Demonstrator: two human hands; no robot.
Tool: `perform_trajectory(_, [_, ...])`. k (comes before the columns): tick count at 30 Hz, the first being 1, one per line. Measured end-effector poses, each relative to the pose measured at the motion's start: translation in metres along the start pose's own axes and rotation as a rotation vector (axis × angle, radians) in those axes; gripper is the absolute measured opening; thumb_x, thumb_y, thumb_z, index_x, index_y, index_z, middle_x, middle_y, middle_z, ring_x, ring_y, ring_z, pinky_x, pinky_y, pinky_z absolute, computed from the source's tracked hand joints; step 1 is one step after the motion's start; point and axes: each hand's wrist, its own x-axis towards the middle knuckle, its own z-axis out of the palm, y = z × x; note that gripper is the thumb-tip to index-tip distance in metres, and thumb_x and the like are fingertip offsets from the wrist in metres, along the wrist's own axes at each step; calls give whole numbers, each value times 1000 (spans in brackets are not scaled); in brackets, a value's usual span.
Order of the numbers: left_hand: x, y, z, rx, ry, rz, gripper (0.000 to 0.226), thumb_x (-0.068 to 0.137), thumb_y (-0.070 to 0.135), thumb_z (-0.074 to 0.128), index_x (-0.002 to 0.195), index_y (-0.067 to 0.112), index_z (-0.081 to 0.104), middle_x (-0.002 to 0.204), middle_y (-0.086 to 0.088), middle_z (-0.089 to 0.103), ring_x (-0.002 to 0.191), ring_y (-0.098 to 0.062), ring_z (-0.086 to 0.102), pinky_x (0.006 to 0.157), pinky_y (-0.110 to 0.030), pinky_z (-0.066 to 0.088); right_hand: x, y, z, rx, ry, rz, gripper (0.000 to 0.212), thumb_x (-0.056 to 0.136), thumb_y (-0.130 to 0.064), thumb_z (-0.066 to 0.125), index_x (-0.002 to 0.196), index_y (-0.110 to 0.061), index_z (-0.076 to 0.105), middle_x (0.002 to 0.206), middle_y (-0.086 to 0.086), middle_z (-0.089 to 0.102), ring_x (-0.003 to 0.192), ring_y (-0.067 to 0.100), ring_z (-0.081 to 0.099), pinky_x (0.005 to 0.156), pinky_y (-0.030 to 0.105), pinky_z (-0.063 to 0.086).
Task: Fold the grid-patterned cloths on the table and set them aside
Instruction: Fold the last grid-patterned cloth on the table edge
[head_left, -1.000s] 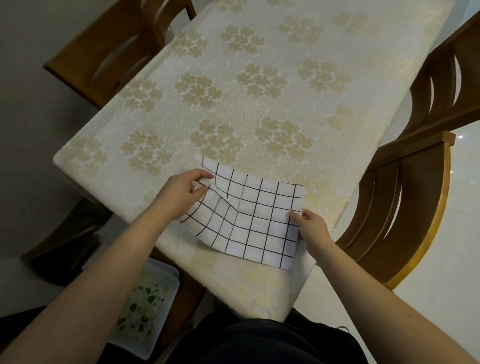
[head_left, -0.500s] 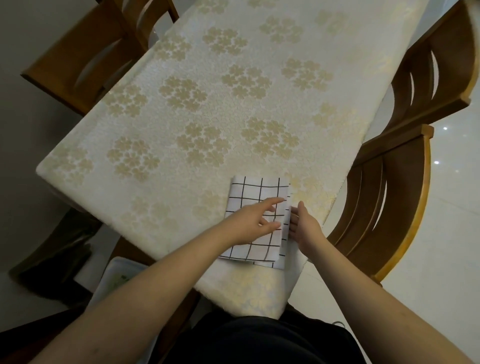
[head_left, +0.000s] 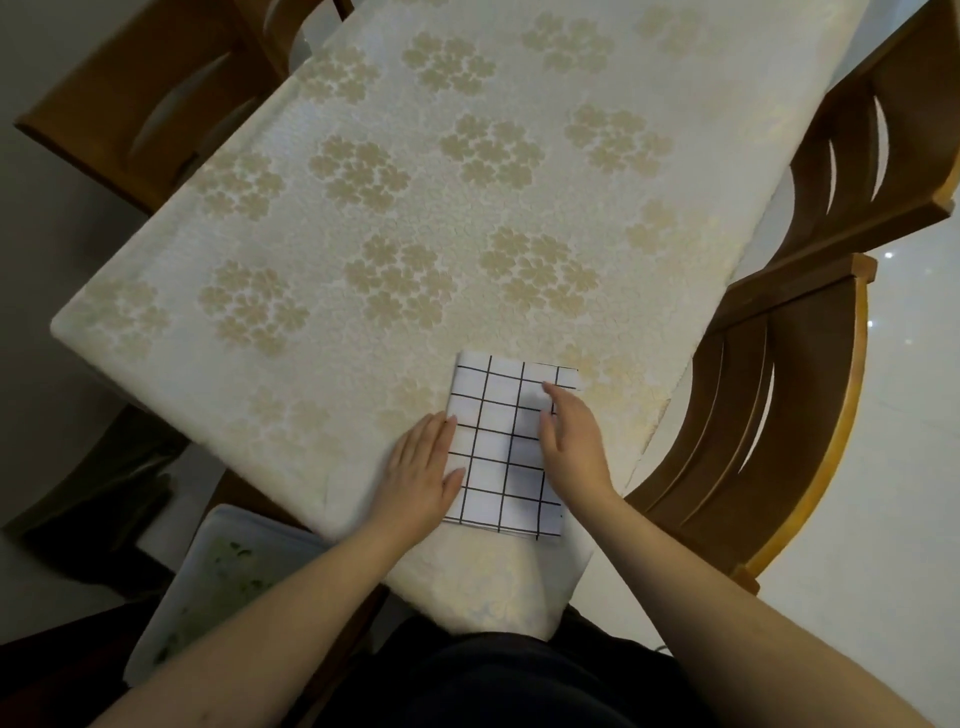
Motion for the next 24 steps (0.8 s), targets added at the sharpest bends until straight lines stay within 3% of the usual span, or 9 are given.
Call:
perform_trajectory(3, [-12, 10, 11, 3, 34, -50, 65, 97, 41, 36, 152, 9, 26, 158, -12, 29, 146, -25, 24, 118, -39, 15, 12, -11, 17, -176, -159, -246, 44, 101, -21, 42, 143, -11, 47, 146, 8, 49, 138, 24, 41, 115, 36, 30])
perform_trajectory(7, [-25, 12, 23, 63, -45, -85, 65, 98, 42, 32, 153, 7, 25, 161, -11, 22, 148, -24, 21, 117, -44, 18, 21, -21, 42, -321, -317, -460, 49, 101, -30, 35, 144, -10, 46, 149, 9, 48, 141, 27, 38, 117, 42, 29])
perform_trajectory(12, [-27, 8, 28, 112, -72, -76, 62, 99, 46, 29, 140, 4, 48, 152, -12, 40, 144, -24, 31, 114, -47, 23, 18, -9, 62, -562, -527, -724, 55, 104, -40, 24, 150, -13, 36, 157, 5, 35, 147, 21, 27, 121, 36, 13])
perform_trajectory(17, [-29, 4, 33, 143, -15, -73, 71, 97, 53, 33, 151, 7, 30, 160, -10, 25, 149, -22, 18, 117, -47, 20, 35, 10, 61, -749, -566, -748, 60, 104, -49, 20, 156, -20, 18, 164, -1, 13, 152, 17, 9, 123, 39, 4])
perform_trajectory(24, [-29, 4, 34, 141, -2, -59, 81, 94, 61, 30, 154, 8, 20, 163, -11, 12, 151, -23, 10, 118, -47, 15, 86, 2, 45, -828, -464, -560, 66, 100, -58, 2, 157, -27, 5, 165, -3, 0, 152, 20, 0, 120, 39, -10])
